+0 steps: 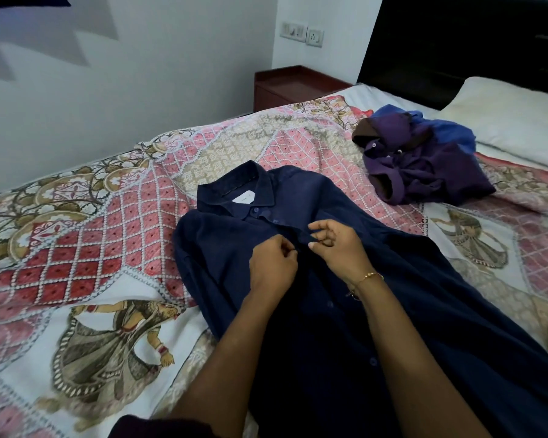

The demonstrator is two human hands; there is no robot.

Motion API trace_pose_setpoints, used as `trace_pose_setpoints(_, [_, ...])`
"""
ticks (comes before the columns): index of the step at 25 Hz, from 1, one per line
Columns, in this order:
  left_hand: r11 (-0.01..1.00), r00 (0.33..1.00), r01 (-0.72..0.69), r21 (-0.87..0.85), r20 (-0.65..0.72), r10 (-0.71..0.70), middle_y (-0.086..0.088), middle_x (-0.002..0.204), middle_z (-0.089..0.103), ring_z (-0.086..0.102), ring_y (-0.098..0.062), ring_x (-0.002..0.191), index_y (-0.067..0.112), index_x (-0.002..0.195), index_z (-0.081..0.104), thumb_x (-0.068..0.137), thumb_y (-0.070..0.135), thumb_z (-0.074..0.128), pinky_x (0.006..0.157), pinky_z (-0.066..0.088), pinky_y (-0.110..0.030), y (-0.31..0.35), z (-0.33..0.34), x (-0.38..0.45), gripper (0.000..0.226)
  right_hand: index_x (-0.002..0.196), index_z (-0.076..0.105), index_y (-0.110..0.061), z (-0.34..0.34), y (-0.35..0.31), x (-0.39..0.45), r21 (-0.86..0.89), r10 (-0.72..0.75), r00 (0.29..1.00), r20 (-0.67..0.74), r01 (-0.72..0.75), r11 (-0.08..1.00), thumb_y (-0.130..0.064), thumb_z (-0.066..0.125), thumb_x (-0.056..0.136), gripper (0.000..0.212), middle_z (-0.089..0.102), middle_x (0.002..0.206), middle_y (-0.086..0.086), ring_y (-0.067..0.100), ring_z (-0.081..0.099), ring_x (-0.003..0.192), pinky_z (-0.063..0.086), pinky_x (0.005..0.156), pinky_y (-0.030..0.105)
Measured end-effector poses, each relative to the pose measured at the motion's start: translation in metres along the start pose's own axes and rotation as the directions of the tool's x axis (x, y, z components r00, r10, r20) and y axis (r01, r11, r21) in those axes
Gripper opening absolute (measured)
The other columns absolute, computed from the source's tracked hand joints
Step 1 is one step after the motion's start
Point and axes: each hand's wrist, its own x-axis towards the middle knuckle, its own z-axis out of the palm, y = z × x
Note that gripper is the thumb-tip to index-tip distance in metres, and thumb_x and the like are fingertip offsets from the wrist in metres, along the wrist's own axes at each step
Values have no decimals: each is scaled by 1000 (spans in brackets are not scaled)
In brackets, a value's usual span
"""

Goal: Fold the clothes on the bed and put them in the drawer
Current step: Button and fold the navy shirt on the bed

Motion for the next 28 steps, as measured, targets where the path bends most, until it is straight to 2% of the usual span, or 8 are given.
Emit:
trace_pose_setpoints(2, [984, 998, 30, -175, 53, -21, 0, 74, 62, 64, -20, 75, 16, 81, 61, 88, 9, 60, 73, 51, -30, -1, 1, 2, 10, 95, 58, -14, 6, -2, -6, 7, -9, 999, -30, 9, 1000, 9, 62, 80, 28, 58, 77, -6, 3, 54, 72, 45, 65, 6])
trace_pose_setpoints(5, [921, 991, 121, -370, 101, -90, 2, 66, 59, 57, -11, 57, 14, 78, 62, 88, 3, 60, 63, 51, -23, -1, -1, 2, 15, 93, 59, -13, 11, 0, -14, 49, 21, 995, -95, -17, 999, 8, 64, 79, 25, 60, 77, -5, 2, 56, 73, 46, 64, 5])
trace_pose_setpoints(8, [848, 976, 204, -488, 168, -138, -1, 67, 61, 57, -10, 59, 13, 71, 61, 83, -2, 65, 62, 53, -20, 0, -1, 3, 20, 93, 60, -9, 11, 3, -18, 135, 68, 992, -108, -53, 989, 5, 66, 80, 20, 63, 76, -2, 4, 59, 72, 48, 67, 11])
trace_pose_setpoints(14, [794, 946, 322, -515, 201, -254, -6, 72, 65, 62, -16, 65, 12, 66, 63, 76, -9, 68, 61, 54, -22, -1, 4, 4, 24, 91, 57, -10, 10, 4, -18, 303, 137, 979, -154, -85, 949, 3, 67, 80, 20, 62, 74, -1, 5, 58, 69, 47, 63, 6])
trace_pose_setpoints(17, [776, 926, 375, -507, 228, -300, -9, 73, 65, 63, -19, 66, 9, 69, 63, 74, -9, 71, 62, 55, -24, -2, 5, 5, 20, 82, 54, -18, 10, 4, -18, 296, 132, 977, -169, -78, 952, 3, 68, 79, 26, 62, 72, -1, 4, 58, 67, 46, 61, 5])
trace_pose_setpoints(21, [707, 905, 423, -567, 291, -309, -9, 70, 63, 61, -15, 62, 6, 69, 62, 75, -10, 70, 55, 52, -19, -2, 4, 6, 19, 81, 52, -20, 16, 6, -19, 247, 101, 984, -146, -63, 967, 3, 68, 79, 29, 63, 75, 0, 5, 59, 70, 47, 63, 6])
trace_pose_setpoints(24, [679, 894, 447, -583, 308, -325, -9, 69, 62, 60, -15, 62, 6, 69, 60, 78, -9, 68, 59, 53, -21, -1, 4, 7, 19, 81, 51, -21, 19, 9, -21, 251, 97, 984, -153, -56, 966, 3, 68, 80, 29, 63, 76, 0, 7, 60, 71, 48, 65, 7])
trace_pose_setpoints(28, [699, 900, 435, -568, 277, -336, -10, 70, 62, 60, -18, 63, 7, 66, 59, 80, -7, 66, 63, 54, -25, -2, 7, 8, 22, 79, 51, -21, 19, 9, -23, 225, 72, 984, -163, -34, 974, 3, 68, 79, 29, 64, 76, -1, 6, 60, 71, 48, 67, 10])
